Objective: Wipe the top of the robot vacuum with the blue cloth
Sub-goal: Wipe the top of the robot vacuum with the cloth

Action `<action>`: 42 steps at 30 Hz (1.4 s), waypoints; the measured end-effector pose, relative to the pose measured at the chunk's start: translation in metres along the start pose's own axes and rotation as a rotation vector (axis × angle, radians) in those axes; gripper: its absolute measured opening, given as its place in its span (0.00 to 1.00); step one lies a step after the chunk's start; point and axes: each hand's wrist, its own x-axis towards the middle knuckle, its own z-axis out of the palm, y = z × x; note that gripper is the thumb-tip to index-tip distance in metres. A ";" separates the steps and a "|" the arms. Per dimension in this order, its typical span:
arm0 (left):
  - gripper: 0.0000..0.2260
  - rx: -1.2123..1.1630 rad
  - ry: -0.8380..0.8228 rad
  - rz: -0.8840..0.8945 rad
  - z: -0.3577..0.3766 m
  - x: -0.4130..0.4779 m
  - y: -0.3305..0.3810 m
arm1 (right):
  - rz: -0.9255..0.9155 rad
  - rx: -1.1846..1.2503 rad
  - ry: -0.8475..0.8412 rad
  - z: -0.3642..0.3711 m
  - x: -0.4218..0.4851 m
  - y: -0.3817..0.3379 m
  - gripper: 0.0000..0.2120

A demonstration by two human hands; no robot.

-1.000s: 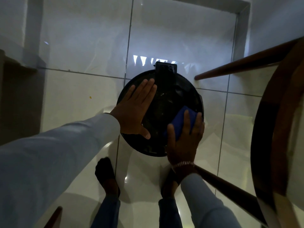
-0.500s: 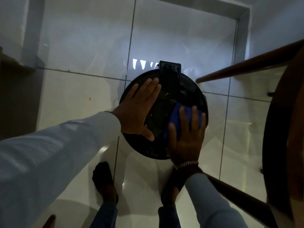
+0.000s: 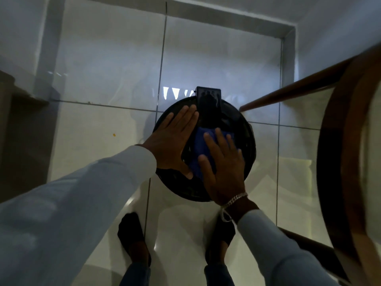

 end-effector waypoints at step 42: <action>0.36 0.098 0.442 -0.058 0.077 -0.013 0.078 | 0.094 0.277 0.146 0.005 0.068 0.076 0.26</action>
